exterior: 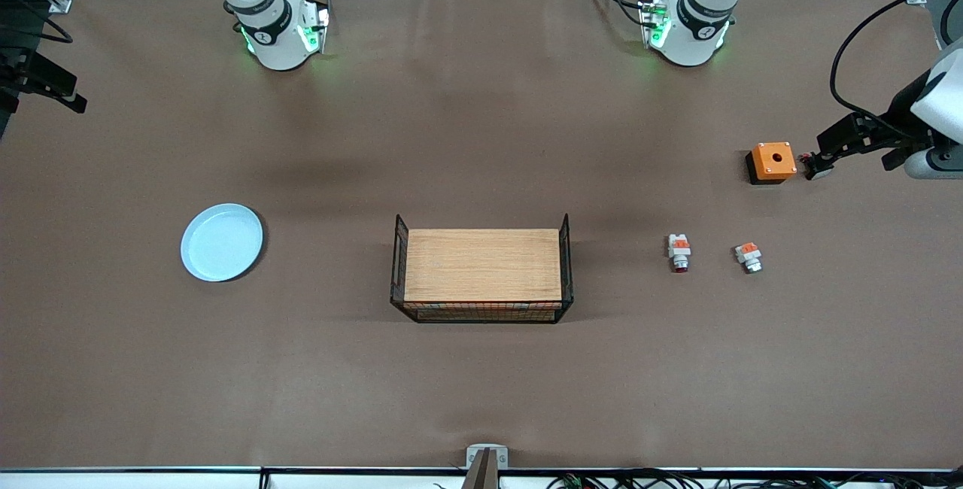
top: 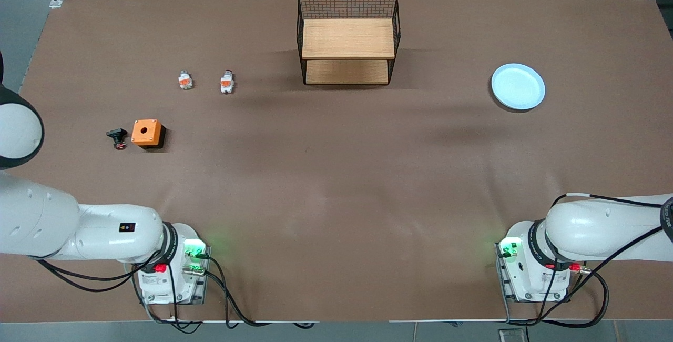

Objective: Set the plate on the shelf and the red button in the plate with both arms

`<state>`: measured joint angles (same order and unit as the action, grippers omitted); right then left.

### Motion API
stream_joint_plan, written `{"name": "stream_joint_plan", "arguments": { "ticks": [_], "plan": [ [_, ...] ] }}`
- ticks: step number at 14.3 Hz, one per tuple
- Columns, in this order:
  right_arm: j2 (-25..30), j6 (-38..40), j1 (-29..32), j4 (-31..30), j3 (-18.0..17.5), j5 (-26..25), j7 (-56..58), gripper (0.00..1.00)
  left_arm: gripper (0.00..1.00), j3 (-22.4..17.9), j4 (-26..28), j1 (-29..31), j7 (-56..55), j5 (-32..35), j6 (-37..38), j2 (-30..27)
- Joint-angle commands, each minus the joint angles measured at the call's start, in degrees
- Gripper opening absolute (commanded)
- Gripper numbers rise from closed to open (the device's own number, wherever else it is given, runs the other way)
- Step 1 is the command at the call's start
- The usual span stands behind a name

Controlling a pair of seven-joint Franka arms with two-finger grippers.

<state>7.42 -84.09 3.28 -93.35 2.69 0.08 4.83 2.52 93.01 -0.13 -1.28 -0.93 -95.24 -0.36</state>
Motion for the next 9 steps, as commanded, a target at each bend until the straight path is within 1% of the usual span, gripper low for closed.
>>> {"name": "stream_joint_plan", "arguments": {
  "ticks": [1,9],
  "plan": [
    [0.93,0.60,0.32,0.01,-0.32,0.54,0.54,1.00,1.00,0.56,-0.55,0.57,0.40,0.49,1.11,0.19],
    [0.93,-0.02,0.24,0.01,-0.40,-0.16,0.54,1.00,1.00,0.56,-0.64,0.75,0.05,0.23,1.11,1.06]
  ]
}}
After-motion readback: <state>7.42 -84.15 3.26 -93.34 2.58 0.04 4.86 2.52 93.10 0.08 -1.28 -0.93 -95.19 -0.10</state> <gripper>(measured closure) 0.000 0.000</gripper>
